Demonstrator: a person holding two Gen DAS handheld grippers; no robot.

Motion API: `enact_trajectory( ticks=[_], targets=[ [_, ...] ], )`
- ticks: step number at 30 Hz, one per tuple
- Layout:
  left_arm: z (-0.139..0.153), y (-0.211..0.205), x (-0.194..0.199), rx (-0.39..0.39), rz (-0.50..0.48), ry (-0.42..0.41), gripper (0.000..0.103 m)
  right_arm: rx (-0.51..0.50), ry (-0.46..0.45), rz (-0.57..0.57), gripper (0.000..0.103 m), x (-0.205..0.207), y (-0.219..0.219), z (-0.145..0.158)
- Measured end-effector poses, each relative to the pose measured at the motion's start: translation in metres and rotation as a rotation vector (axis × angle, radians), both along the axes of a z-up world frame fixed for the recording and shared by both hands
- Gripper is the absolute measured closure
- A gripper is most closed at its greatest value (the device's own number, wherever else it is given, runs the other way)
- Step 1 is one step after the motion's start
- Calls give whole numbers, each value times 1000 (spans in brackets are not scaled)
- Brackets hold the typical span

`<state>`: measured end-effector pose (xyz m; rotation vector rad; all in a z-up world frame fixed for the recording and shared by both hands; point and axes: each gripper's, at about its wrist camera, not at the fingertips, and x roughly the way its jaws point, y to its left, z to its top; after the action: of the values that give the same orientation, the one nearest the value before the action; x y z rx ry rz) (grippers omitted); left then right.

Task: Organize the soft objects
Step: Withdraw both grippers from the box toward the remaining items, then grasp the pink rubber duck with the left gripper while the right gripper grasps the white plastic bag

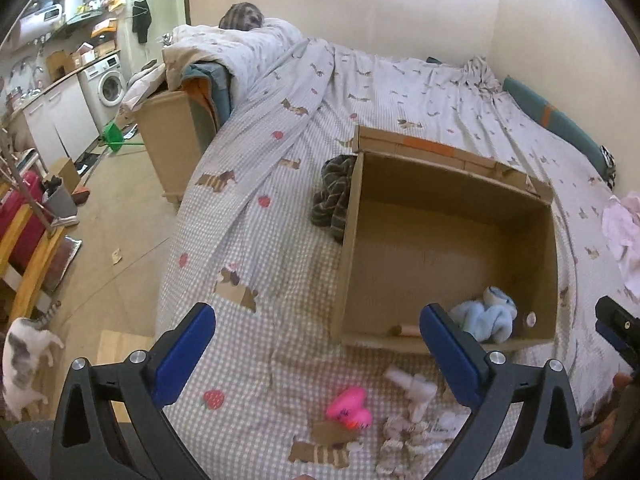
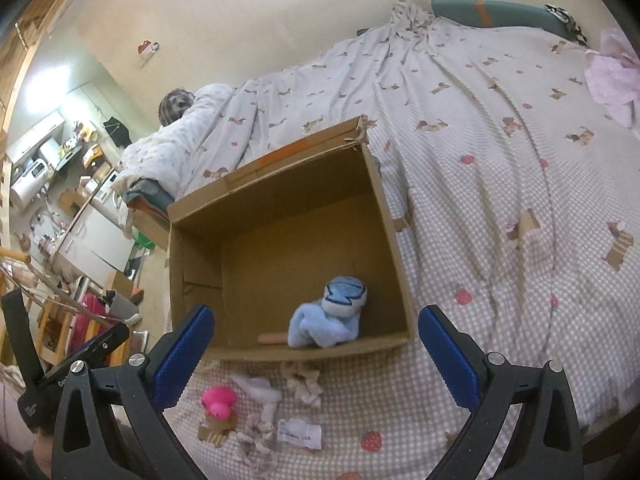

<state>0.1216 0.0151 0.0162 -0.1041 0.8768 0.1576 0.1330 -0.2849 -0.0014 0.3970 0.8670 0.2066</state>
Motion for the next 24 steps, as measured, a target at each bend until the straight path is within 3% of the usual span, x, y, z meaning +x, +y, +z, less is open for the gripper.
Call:
enact_trajectory(
  ticks=[13,24],
  targets=[
    [-21,-4,-19,-41,-42,105,1,-40,73,69,0,-28,11,-13],
    [-44,-4,-15,7,-24,190,1,-59,143,99,0,-30,24,-31]
  ],
)
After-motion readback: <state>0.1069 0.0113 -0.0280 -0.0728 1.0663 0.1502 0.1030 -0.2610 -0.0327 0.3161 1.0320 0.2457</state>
